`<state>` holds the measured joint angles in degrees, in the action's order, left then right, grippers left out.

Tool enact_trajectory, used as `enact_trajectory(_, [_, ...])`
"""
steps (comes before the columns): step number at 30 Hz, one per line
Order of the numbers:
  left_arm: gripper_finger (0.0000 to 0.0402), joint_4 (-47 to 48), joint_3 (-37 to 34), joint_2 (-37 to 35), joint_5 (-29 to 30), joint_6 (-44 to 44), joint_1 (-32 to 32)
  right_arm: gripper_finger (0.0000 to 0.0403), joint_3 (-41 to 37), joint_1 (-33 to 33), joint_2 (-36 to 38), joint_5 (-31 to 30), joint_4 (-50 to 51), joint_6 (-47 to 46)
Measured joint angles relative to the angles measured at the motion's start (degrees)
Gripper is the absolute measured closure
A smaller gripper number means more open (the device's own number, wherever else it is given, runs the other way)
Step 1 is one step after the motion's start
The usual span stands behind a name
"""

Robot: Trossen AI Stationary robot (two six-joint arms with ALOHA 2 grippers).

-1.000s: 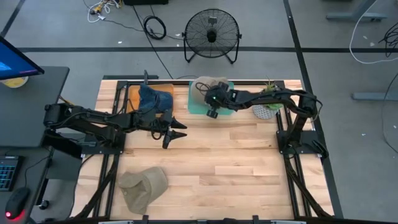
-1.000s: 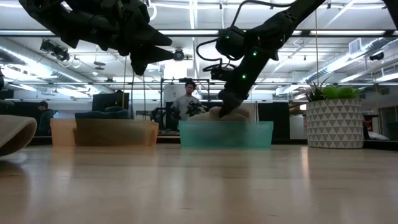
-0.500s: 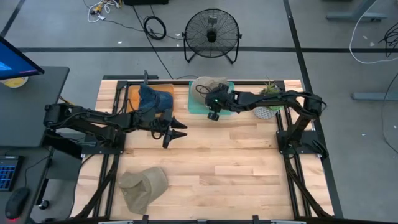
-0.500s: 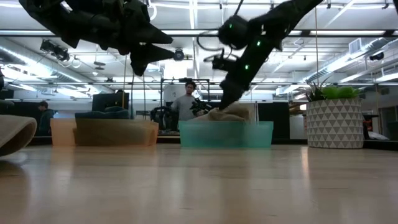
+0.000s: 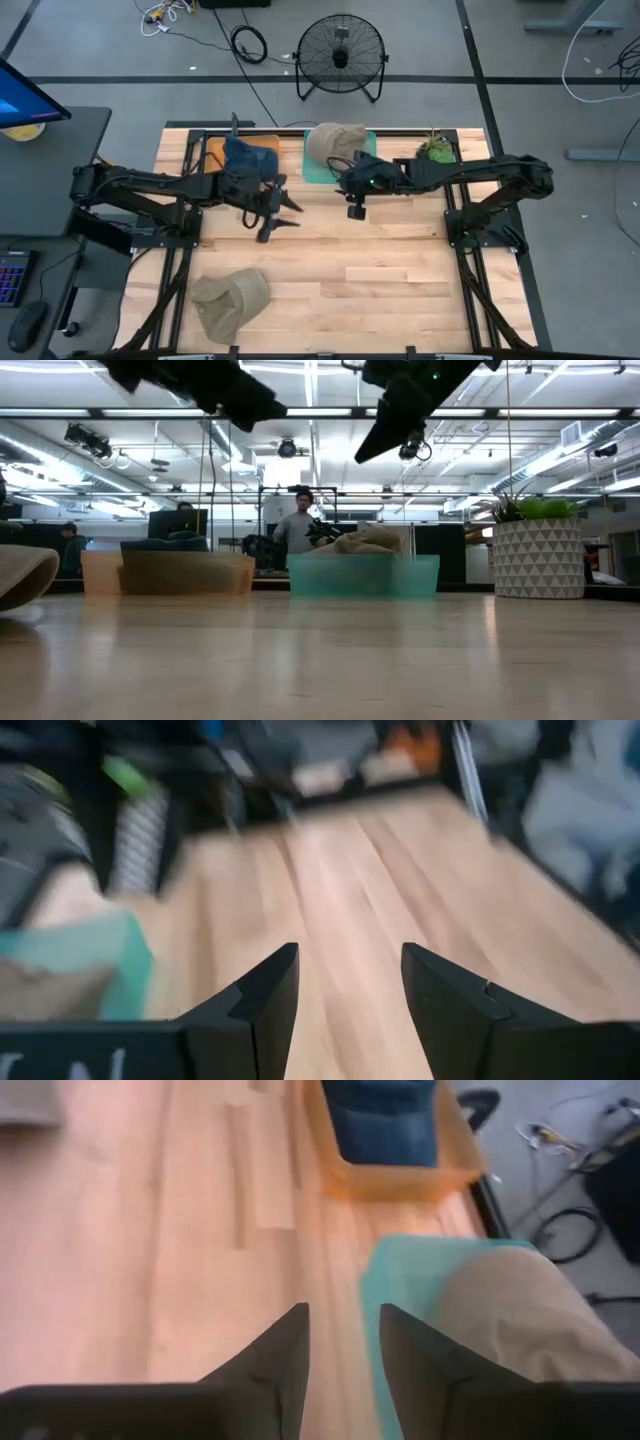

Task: Pick & Place hat
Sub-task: Put the brown cap into the green bin

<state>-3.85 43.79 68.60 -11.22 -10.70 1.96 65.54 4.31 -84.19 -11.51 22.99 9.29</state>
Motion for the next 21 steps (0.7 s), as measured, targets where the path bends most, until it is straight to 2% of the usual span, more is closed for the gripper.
enact_trajectory(3, [0.0220, 15.8, 5.4, 0.0, 1.0, 0.1, -2.8, 0.0277, 0.0, -0.9, 0.2, 1.7, -0.1, -2.1])
enact_trajectory(5, [0.0220, 25.3, 8.0, 0.0, 1.7, 3.3, -5.0, 0.0278, 0.0, -1.3, 0.2, 2.0, 0.0, -2.8])
enact_trajectory(8, [0.0220, 34.5, 10.1, 0.0, 1.7, 9.7, -9.2, 0.0278, 0.0, -1.4, 0.1, 2.1, 1.2, -2.8])
enact_trajectory(15, [0.0220, 51.0, 10.1, 1.1, 3.5, 32.6, -23.3, 0.0277, 0.0, -1.3, 0.1, 2.0, 1.6, -2.8])
enact_trajectory(21, [0.0221, 54.6, 10.1, 5.1, 5.2, 47.7, -36.4, 0.0277, 0.0, -1.3, 0.0, 2.0, 1.8, -2.8])
